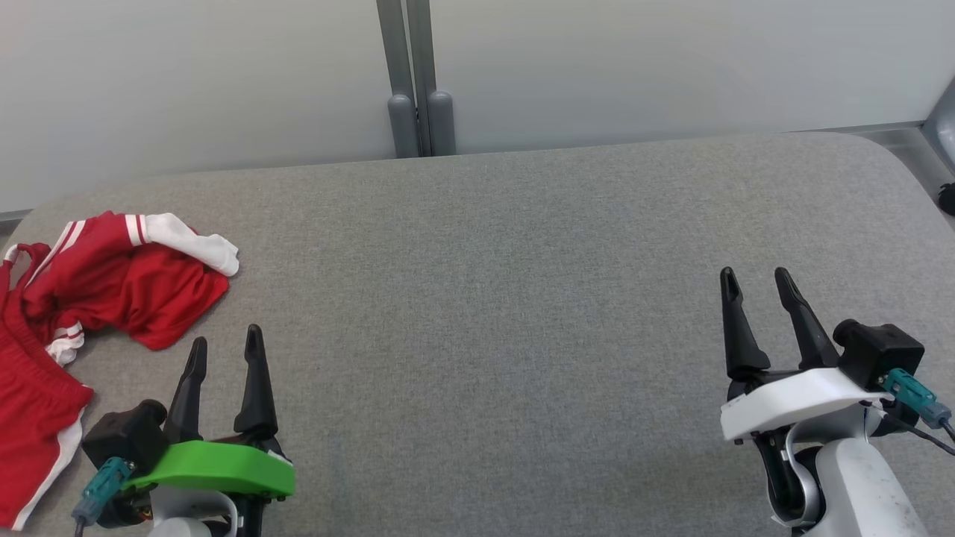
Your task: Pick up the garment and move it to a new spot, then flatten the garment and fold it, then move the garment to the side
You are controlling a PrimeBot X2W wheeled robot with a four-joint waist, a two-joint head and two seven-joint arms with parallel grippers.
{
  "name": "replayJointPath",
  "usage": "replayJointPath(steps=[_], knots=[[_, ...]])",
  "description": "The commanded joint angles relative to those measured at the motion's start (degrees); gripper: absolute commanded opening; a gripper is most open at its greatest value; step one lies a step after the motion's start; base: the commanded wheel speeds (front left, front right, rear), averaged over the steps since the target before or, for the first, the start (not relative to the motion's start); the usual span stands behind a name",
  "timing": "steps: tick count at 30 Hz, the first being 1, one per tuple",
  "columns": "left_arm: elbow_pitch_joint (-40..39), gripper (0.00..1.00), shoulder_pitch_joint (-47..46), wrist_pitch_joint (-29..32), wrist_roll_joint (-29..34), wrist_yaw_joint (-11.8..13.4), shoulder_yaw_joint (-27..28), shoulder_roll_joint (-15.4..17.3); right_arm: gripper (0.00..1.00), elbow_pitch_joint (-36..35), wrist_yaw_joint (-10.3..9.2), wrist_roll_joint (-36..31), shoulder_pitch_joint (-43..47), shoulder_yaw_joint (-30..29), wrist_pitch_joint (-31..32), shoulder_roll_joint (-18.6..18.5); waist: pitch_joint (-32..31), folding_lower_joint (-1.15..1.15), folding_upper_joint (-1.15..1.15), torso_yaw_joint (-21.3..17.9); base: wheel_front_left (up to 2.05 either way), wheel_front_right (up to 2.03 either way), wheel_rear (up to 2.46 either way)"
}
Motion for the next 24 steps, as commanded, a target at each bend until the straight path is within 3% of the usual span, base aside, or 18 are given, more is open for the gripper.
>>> replayJointPath(steps=[1,24], knots=[[-0.19,1.0,-0.81,-0.51,1.61,-0.3,0.05,0.42,1.0,-0.08,0.03,-1.57,-0.98,0.03,-0.56,-0.1,-0.01,0.0,0.0,0.02,0.0,0.0,0.0],[0.11,1.0,-1.28,-3.19,13.12,-0.49,-0.44,0.5,1.0,1.98,0.03,-11.35,-1.32,0.58,-3.3,-0.05,-0.21,0.0,0.0,0.24,0.0,0.0,0.0]])
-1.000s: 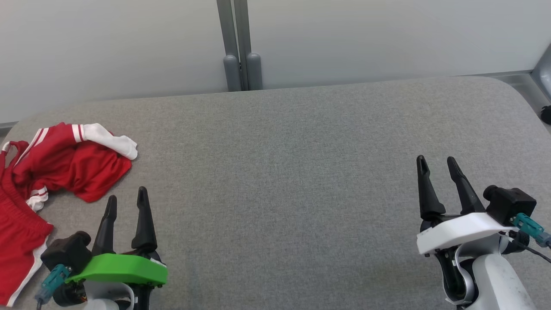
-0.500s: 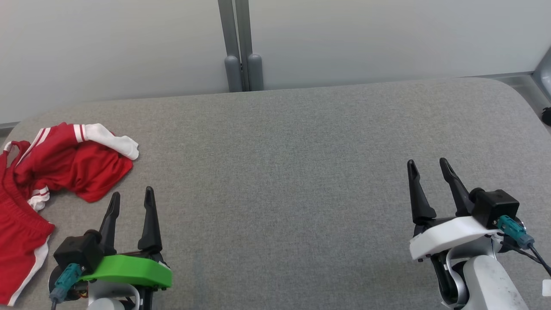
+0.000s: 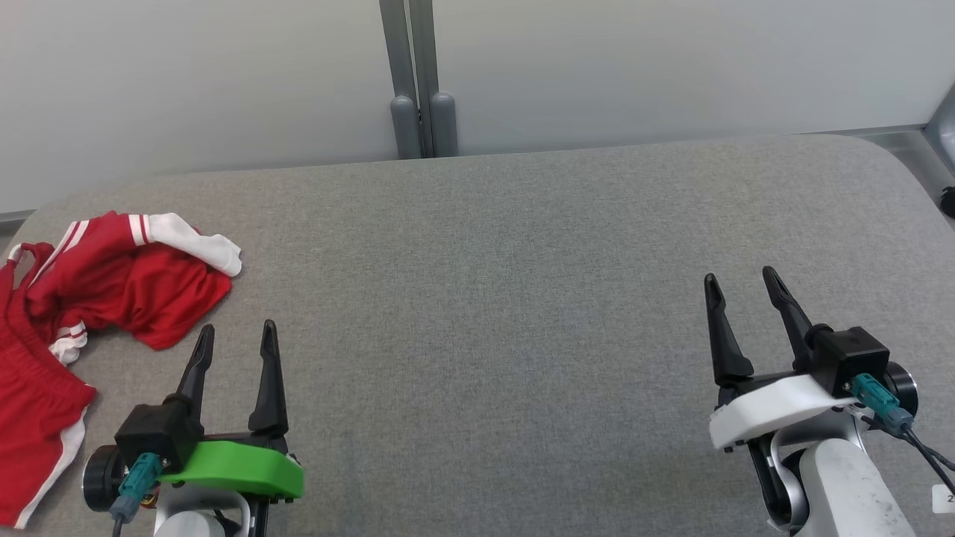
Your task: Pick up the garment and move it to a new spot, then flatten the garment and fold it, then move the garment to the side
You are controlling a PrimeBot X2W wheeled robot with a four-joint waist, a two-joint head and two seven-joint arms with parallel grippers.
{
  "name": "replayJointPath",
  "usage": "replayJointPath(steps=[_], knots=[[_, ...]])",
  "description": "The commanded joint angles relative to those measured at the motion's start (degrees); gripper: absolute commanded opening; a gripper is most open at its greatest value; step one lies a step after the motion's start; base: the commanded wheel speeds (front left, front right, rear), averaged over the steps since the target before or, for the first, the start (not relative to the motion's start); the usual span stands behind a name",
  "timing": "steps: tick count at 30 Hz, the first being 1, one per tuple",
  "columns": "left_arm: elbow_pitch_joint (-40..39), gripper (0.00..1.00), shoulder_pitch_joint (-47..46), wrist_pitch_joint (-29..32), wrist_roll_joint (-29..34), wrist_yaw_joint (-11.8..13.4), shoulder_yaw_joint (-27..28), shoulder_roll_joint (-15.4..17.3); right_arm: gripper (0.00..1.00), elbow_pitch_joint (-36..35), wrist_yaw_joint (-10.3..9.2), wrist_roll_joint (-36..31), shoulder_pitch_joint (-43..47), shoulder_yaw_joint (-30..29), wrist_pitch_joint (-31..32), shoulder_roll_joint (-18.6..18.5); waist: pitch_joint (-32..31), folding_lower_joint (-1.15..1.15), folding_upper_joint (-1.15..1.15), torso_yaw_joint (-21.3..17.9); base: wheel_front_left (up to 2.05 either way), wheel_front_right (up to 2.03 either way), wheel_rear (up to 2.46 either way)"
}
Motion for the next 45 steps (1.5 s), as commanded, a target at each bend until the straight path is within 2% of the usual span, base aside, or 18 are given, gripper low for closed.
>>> replayJointPath(steps=[1,15,37,45], knots=[[-0.02,1.0,-0.78,-0.46,1.2,-0.04,-0.09,0.45,1.0,0.02,0.02,-1.31,-0.76,-0.05,-0.63,-0.1,-0.09,0.0,0.0,0.03,0.0,0.0,0.0],[0.28,1.0,-1.09,-1.95,6.27,0.06,-0.4,0.49,1.0,0.73,0.01,-5.86,-1.09,0.89,-2.07,-0.11,-0.27,0.0,0.0,0.35,0.0,0.0,0.0],[1.64,1.0,-1.15,-1.82,4.31,0.42,-0.8,0.48,1.0,1.74,0.01,-3.54,-0.56,1.22,-1.97,-0.1,-0.2,0.0,0.0,0.69,0.0,0.0,0.0],[2.86,1.0,-1.66,-1.82,2.88,0.47,-0.35,0.47,1.0,2.5,0.01,-0.52,0.23,1.43,-1.96,-0.08,-0.17,0.0,0.0,3.3,0.0,0.0,0.0]])
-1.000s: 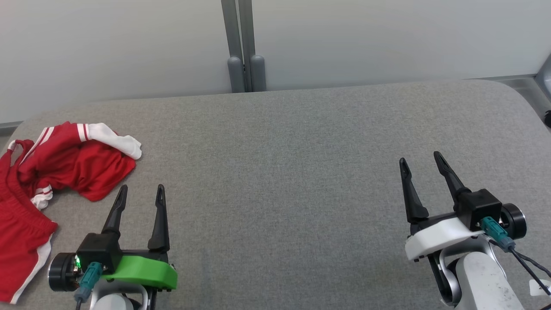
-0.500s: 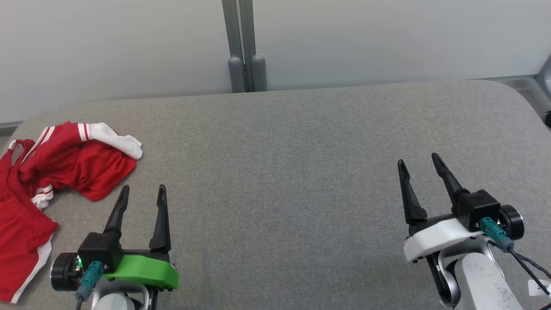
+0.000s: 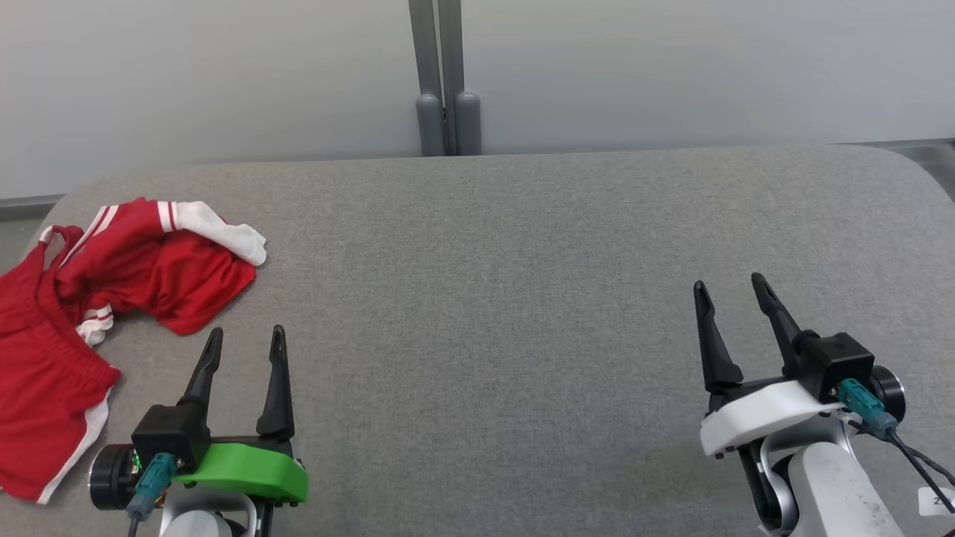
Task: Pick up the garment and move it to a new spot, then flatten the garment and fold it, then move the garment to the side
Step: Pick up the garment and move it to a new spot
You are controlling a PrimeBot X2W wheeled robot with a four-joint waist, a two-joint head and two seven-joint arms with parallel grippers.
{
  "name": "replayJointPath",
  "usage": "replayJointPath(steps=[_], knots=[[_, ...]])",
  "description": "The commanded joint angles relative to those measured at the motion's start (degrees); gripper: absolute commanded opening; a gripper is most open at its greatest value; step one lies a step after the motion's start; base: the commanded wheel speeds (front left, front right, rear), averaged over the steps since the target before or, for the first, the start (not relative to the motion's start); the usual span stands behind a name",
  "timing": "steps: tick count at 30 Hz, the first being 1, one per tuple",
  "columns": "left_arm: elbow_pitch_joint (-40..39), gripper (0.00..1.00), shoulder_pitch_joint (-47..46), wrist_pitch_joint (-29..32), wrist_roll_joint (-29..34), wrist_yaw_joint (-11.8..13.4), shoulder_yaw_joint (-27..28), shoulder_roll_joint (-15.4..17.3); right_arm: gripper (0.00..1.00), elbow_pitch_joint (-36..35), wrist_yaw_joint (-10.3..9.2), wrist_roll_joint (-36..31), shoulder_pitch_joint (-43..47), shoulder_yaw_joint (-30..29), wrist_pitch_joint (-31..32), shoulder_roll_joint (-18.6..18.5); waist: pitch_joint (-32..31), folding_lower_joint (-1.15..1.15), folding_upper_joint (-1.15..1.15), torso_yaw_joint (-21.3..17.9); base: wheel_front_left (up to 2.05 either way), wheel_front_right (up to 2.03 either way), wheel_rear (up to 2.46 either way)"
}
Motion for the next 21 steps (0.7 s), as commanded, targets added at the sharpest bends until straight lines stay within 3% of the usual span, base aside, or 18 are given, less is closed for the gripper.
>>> replayJointPath(steps=[1,21], knots=[[0.2,1.0,-0.91,-0.22,-0.53,0.17,0.27,0.39,1.0,0.4,0.0,0.77,0.76,0.45,-0.22,-0.03,-0.08,0.0,0.0,1.49,0.0,0.0,0.0],[2.59,1.0,-0.61,-0.21,-0.64,0.79,4.28,0.62,1.0,2.47,0.0,6.18,0.51,5.93,-0.22,-0.09,-0.09,0.0,0.0,19.27,0.0,0.0,0.0]])
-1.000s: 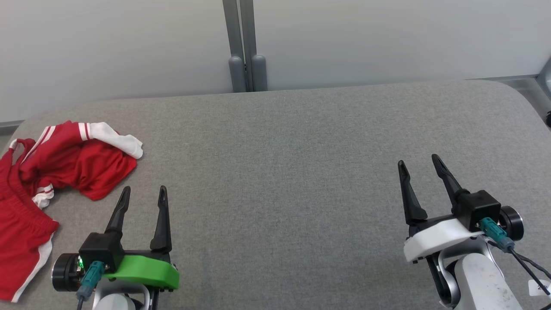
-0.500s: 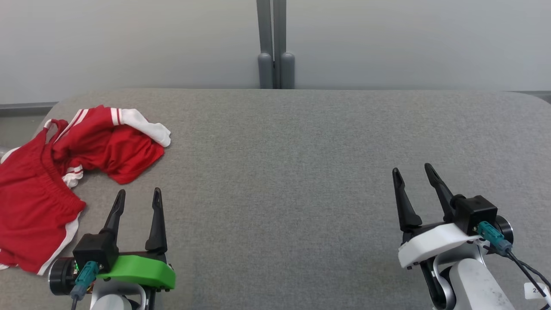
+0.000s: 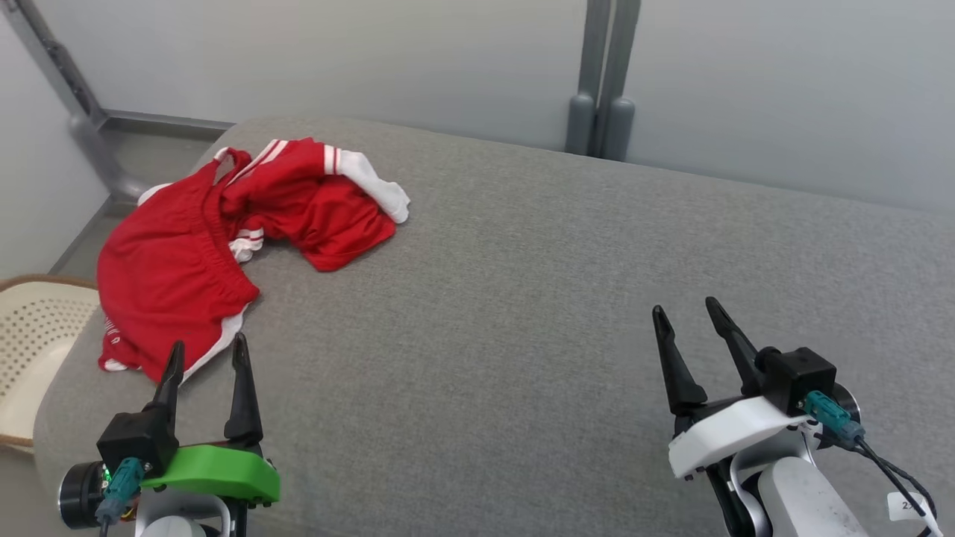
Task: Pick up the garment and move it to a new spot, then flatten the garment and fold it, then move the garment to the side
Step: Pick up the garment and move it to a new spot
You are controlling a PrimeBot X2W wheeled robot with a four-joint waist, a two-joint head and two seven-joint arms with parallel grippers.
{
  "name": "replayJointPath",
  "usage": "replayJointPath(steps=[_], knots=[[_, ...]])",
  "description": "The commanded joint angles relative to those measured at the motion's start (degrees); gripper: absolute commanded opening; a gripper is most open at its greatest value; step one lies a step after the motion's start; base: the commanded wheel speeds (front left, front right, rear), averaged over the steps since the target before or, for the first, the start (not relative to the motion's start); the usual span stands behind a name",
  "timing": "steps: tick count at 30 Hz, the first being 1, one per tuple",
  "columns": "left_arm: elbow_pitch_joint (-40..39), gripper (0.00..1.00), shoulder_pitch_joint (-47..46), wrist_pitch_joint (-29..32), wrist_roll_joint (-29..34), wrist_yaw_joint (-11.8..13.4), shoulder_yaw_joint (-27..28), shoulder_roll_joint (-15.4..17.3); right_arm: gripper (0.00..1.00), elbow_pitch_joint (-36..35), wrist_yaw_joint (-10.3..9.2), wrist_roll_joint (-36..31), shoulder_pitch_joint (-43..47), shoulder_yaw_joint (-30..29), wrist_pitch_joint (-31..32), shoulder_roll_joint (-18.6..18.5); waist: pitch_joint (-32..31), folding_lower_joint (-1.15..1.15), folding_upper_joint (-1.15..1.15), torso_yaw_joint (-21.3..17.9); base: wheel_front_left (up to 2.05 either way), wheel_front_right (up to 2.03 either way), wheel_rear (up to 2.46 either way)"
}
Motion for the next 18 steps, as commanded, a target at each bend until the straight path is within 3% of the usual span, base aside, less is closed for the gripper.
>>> replayJointPath(steps=[1,9,18], knots=[[0.27,1.0,-0.15,-0.2,0.28,0.16,0.38,0.49,1.0,-0.14,0.0,0.64,0.0,0.34,-0.19,-0.15,0.13,0.0,0.0,5.11,0.0,0.0,0.0],[1.16,1.0,-0.2,-0.2,-0.51,0.24,1.6,0.42,1.0,-1.64,0.0,2.24,-0.5,1.99,-0.19,-0.55,0.09,0.0,0.0,9.65,0.0,0.0,0.0],[2.38,1.0,-0.31,-0.2,-1.39,-0.08,2.56,0.97,1.0,-2.37,0.0,3.14,0.74,2.92,-0.19,-0.39,-0.8,0.0,0.0,10.25,0.0,0.0,0.0]])
